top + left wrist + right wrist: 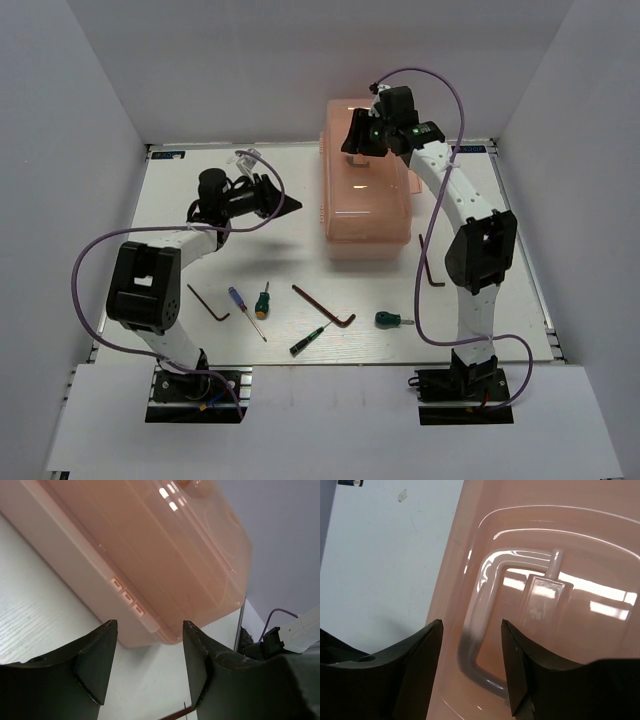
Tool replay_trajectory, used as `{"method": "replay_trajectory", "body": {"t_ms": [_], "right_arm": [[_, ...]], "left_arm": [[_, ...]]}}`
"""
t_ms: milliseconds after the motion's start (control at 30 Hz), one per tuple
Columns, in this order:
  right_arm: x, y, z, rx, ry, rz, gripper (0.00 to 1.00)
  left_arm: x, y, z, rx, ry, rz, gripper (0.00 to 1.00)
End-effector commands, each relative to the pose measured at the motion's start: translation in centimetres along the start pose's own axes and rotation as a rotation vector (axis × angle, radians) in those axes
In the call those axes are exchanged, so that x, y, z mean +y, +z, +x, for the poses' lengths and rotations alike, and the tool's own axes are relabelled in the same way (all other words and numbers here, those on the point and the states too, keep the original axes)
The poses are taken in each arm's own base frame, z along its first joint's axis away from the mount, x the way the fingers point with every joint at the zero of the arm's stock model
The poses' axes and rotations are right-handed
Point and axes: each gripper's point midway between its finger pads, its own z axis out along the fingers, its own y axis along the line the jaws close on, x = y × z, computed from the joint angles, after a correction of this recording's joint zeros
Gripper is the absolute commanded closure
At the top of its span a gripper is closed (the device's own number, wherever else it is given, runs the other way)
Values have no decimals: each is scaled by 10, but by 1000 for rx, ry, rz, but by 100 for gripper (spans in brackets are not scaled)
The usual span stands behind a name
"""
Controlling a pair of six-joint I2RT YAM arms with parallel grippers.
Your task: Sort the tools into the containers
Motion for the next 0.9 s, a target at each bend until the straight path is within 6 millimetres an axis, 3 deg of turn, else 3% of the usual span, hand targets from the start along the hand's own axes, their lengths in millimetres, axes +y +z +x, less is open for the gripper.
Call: {"method": "replay_trajectory", "body": {"t_ms": [0,133,300,400,533,567,667,867], "right_arm": [[0,11,14,53,112,-19,45],[8,15,28,105,165,-71,48],[11,12,25,98,166,-83,51],[15,9,22,99,181,-106,58],[21,1,14,86,197,-147,79],[22,-1,10,78,197,-153,79],[26,-13,-1,55,201,-181,81],[30,-22,-11,43,228,-222,82]], "left_arm": [[-27,12,-25,-32,76,102,35],[-31,26,-35,-35,90,129,35],[-34,46,-33,-4,82,154,35],[-32,61,-29,27,67,172,35],[-33,75,-28,52,63,183,35],[-35,79,-26,61,69,178,35],[-35,82,-33,48,108,145,35],[-51,84,-73,-14,218,98,34]]}}
